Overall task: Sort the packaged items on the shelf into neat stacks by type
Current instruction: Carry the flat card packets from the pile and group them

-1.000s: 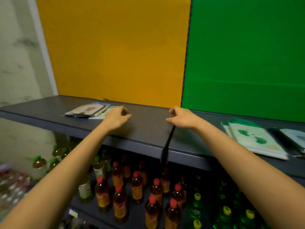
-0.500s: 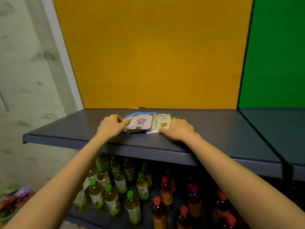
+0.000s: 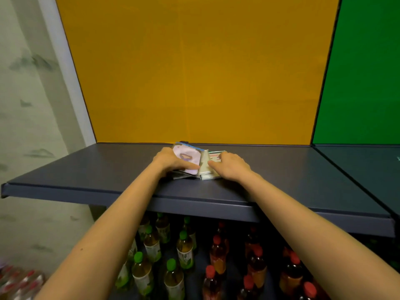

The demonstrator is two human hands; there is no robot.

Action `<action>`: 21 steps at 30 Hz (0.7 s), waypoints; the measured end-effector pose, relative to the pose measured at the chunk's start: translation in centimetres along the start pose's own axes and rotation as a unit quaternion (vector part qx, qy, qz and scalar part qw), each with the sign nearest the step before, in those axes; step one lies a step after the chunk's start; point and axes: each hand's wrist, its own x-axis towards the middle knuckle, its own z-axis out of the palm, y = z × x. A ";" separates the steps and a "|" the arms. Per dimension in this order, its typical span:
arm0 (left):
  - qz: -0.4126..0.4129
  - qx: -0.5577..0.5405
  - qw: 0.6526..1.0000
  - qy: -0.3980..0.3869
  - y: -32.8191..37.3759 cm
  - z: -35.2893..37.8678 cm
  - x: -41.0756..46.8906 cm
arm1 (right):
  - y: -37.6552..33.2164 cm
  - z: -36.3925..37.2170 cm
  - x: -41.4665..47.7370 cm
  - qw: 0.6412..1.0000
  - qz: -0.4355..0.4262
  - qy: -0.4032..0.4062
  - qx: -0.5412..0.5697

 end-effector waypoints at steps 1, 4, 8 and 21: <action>-0.003 -0.061 0.998 0.000 -0.6 -0.5 0.1 | -0.5 0.0 0.0 1.000 0.003 -0.003 0.003; -0.008 -0.194 0.981 -0.011 -3.0 -2.4 0.1 | -2.4 0.2 0.2 0.999 0.018 -0.026 -0.024; -0.019 -0.266 0.962 0.054 -6.3 -5.0 -0.9 | -5.3 1.3 0.3 0.995 0.045 -0.012 -0.089; -0.066 -0.297 0.949 0.086 -10.2 -6.5 -4.0 | -5.5 1.4 4.4 0.983 0.100 -0.133 0.072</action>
